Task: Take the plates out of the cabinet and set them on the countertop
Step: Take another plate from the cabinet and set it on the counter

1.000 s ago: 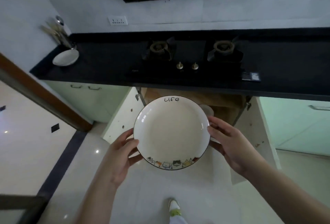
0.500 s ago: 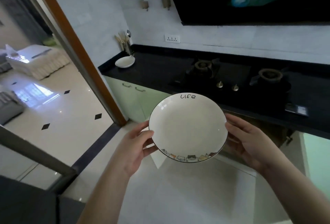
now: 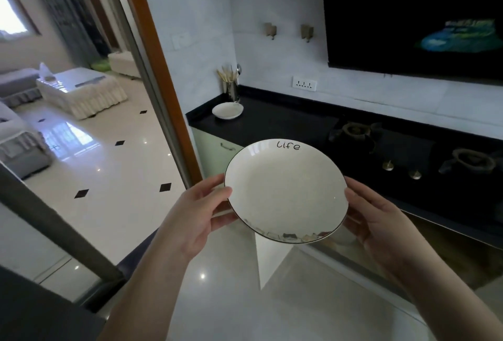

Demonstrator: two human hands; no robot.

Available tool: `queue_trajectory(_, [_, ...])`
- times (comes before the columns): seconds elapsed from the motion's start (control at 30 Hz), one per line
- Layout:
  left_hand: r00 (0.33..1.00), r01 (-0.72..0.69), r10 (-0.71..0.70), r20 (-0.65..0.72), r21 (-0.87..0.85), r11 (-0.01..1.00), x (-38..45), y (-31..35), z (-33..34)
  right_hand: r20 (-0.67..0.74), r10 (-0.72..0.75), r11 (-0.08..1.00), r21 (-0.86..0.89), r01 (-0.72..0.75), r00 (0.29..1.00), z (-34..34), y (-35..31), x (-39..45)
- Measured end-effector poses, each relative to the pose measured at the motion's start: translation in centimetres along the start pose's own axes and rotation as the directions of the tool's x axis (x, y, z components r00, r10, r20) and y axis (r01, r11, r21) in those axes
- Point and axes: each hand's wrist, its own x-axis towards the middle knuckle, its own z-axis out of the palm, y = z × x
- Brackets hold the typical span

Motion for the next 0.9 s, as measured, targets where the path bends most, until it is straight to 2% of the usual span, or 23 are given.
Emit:
queue_trajectory(0.23, [0.999, 0.019, -0.019, -0.049, -0.003, 1.0, 4.4, 1.8, -3.4, 0.029, 0.038, 0.997, 0.06, -0.04, 0.999, 4.0, -0.3, 4.9])
queue_trajectory(0.53, [0.993, 0.039, -0.037, -0.108, 0.009, 0.999, 13.4, 3.6, -3.4, 0.022, 0.002, 0.999, 0.047, -0.003, 1.0, 5.7, -0.7, 15.1])
queue_trajectory(0.9, [0.967, -0.014, -0.048, -0.249, -0.242, 0.97, 21.0, 6.3, -8.5, 0.195, 0.029, 0.997, 0.06, -0.042, 0.98, 13.7, -1.5, 27.5])
